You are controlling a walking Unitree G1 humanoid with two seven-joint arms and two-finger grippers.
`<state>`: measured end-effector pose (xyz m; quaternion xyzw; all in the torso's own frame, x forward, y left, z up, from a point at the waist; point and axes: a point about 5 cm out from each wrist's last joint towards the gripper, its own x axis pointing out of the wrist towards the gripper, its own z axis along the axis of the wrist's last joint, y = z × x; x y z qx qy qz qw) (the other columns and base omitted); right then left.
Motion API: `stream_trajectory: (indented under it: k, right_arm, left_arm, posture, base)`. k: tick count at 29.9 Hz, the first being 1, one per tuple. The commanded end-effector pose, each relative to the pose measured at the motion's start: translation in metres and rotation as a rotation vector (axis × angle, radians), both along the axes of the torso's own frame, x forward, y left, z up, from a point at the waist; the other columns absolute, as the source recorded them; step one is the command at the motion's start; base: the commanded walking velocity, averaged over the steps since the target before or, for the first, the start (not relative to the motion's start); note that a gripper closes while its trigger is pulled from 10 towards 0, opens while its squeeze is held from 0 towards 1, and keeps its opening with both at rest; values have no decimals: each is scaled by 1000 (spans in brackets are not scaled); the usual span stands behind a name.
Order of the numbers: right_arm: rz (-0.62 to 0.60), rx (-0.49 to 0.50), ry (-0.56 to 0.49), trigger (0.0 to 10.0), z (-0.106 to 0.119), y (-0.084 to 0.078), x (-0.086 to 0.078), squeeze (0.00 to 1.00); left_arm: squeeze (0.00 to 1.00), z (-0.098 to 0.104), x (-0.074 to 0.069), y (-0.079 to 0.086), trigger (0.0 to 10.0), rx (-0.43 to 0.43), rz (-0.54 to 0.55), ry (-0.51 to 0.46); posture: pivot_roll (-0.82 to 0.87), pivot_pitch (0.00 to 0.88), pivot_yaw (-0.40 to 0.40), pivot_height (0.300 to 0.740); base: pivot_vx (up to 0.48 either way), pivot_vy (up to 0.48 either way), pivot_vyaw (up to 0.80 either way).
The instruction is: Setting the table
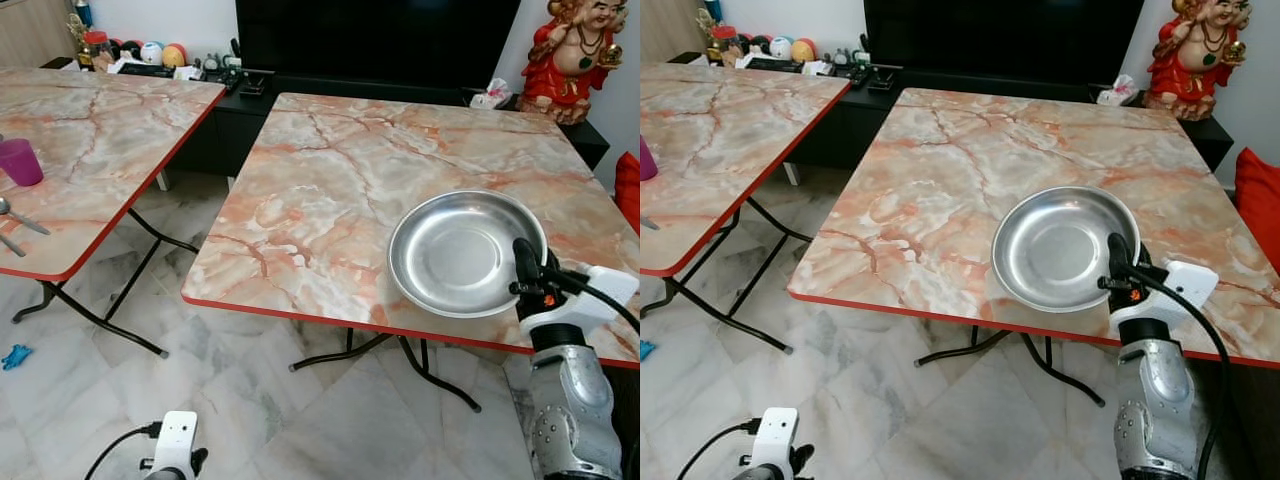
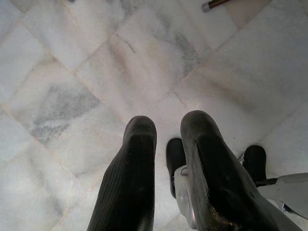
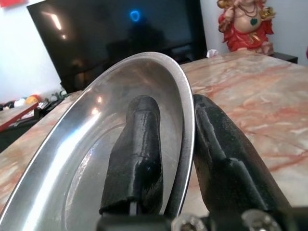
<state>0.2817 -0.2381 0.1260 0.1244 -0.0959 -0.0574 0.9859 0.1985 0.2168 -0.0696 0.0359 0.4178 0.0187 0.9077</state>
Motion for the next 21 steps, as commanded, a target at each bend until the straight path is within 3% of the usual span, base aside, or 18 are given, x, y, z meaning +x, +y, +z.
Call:
stream_trajectory:
  k: [1,9,14,21]
  right_arm:
    - [-18,1,-11,10000,0,0,-1,0]
    - [-39,14,-9,10000,2,-2,4,0]
    - [-50,31,-30,10000,6,-3,6,0]
    - [-40,32,-42,10000,7,2,7,0]
  left_arm:
    - [0,-1,-2,2,10000,-3,6,10]
    - [0,-2,-4,2,10000,0,9,14]
    - [0,-2,-3,2,10000,-1,9,15]
    - [0,-2,-3,1,10000,-2,9,15]
  posture:
    - [51,0,-29,740]
    - [53,0,-32,740]
    - [53,0,-33,740]
    - [53,0,-33,740]
  base:
    - [0,0,0]
    - [0,0,0]
    - [0,0,-709]
    - [0,0,0]
